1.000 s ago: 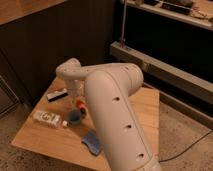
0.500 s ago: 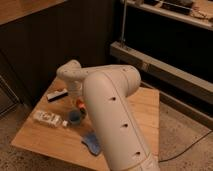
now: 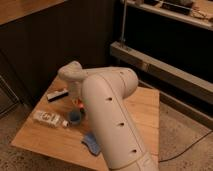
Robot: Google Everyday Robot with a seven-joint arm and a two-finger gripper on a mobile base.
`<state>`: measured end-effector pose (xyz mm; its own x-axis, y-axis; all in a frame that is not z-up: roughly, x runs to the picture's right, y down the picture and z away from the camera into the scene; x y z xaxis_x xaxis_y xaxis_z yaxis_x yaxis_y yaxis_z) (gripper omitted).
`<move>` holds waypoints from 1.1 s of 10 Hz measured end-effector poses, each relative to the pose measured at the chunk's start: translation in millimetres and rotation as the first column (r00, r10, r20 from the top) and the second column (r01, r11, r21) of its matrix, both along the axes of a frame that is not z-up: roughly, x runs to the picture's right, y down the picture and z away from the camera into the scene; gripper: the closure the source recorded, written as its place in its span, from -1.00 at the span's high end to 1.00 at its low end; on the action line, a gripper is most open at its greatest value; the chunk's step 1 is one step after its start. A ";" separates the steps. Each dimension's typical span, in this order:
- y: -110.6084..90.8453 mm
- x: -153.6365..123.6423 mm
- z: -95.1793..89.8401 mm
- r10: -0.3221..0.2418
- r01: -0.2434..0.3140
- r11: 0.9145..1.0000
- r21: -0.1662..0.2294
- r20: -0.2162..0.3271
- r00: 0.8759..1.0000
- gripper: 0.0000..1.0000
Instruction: Place the pepper on the white sponge
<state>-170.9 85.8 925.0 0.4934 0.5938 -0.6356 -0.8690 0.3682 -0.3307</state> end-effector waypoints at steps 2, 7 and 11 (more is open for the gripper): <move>-11.3 -1.4 -7.8 0.003 -0.003 1.000 0.003 0.000 1.000 -0.97; -71.6 2.1 -77.9 -0.018 0.017 1.000 0.024 0.029 0.999 -1.00; -52.8 12.7 -126.9 0.039 -0.038 0.999 -0.024 0.034 0.999 -1.00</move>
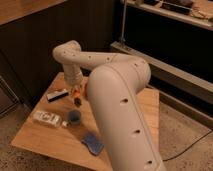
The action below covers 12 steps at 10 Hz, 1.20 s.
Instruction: Place the pepper on the white sponge
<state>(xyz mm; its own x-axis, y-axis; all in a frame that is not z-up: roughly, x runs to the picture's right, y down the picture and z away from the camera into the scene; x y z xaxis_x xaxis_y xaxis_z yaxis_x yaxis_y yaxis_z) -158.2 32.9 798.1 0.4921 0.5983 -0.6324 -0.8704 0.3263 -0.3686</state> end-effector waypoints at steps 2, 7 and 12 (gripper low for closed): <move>28.4 5.3 -26.6 0.027 -0.027 0.999 -0.024 -0.004 1.000 -1.00; 59.7 12.9 -63.3 -0.012 0.012 1.000 -0.006 0.002 1.000 -1.00; 88.5 18.9 -98.3 0.036 -0.036 0.999 -0.041 0.001 0.999 -1.00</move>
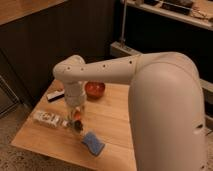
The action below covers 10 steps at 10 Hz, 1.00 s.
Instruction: Place the pepper on the white sponge
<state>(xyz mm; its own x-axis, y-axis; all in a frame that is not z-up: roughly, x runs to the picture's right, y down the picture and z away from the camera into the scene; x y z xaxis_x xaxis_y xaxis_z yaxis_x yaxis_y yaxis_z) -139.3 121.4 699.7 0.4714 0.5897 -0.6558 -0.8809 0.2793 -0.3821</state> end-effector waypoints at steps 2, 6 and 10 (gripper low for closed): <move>6.3 4.2 -10.2 0.009 -0.009 1.000 0.004 -0.001 1.000 -1.00; 13.8 17.7 -8.5 -0.042 0.043 0.998 0.037 -0.023 0.999 -1.00; 21.5 27.6 3.8 -0.062 0.065 0.996 0.068 -0.043 0.997 -1.00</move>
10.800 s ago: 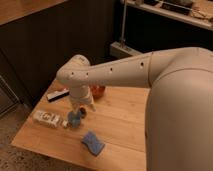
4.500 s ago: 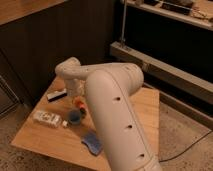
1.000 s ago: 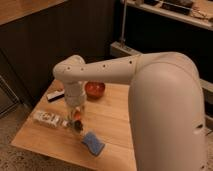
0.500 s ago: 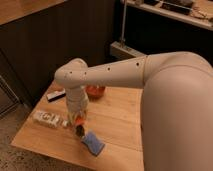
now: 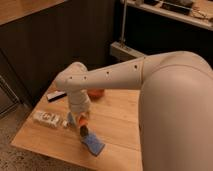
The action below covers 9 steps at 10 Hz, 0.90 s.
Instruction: Place the pepper on the white sponge
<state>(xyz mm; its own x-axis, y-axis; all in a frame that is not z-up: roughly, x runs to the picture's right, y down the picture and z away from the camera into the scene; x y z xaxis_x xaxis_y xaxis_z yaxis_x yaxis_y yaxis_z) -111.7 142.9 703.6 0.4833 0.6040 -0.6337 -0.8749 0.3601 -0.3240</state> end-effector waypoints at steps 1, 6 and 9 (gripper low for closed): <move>4.2 2.7 0.9 -0.001 0.001 1.000 0.006 -0.003 1.000 -1.00; 36.7 20.9 -9.5 0.001 -0.001 1.000 -0.002 -0.031 1.000 -1.00; 57.2 27.0 -17.1 -0.017 0.016 1.000 -0.020 -0.037 0.999 -1.00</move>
